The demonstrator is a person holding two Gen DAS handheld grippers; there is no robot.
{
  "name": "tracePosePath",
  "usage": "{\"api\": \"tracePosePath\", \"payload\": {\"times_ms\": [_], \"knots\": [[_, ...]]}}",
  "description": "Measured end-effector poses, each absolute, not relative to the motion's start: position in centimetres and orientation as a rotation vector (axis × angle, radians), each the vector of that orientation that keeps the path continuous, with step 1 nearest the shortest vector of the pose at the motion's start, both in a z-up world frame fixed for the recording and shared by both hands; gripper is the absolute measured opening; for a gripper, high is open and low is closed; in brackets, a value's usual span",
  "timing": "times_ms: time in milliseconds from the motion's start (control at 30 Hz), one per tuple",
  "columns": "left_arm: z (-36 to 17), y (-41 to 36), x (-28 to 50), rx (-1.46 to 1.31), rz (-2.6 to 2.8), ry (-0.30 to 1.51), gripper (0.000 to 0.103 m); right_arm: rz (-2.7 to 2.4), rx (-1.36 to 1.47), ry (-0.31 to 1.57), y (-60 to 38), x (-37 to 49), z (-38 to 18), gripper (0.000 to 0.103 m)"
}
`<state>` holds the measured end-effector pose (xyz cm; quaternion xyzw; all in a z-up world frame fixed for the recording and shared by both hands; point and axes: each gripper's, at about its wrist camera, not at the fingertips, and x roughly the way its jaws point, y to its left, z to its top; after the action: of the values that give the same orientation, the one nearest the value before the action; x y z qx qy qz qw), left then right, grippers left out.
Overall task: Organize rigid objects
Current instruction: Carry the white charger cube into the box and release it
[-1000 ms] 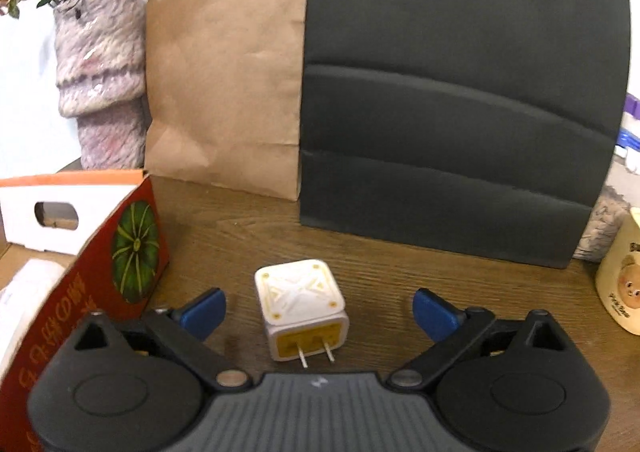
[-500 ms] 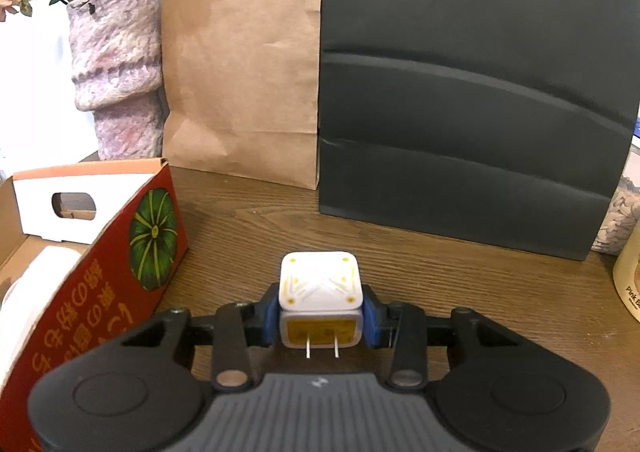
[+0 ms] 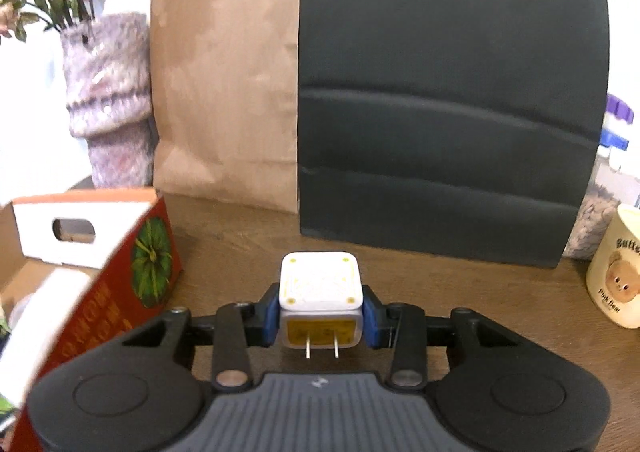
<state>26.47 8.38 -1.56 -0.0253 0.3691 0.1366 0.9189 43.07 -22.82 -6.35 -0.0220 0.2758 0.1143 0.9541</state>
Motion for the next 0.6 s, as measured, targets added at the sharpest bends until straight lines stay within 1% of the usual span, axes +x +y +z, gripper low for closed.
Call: {"api": "tracePosePath", "payload": {"times_ms": [267, 600], "knots": [[-1.6, 8.4, 26.5, -0.052, 0.28, 0.759, 0.01, 0.262, -0.056, 0.467, -21.8, 40.7, -3.0, 0.039], [-1.6, 8.4, 26.5, -0.051, 0.281, 0.759, 0.01, 0.424, -0.089, 0.38, -17.8, 36.3, 0.9, 0.039]]}}
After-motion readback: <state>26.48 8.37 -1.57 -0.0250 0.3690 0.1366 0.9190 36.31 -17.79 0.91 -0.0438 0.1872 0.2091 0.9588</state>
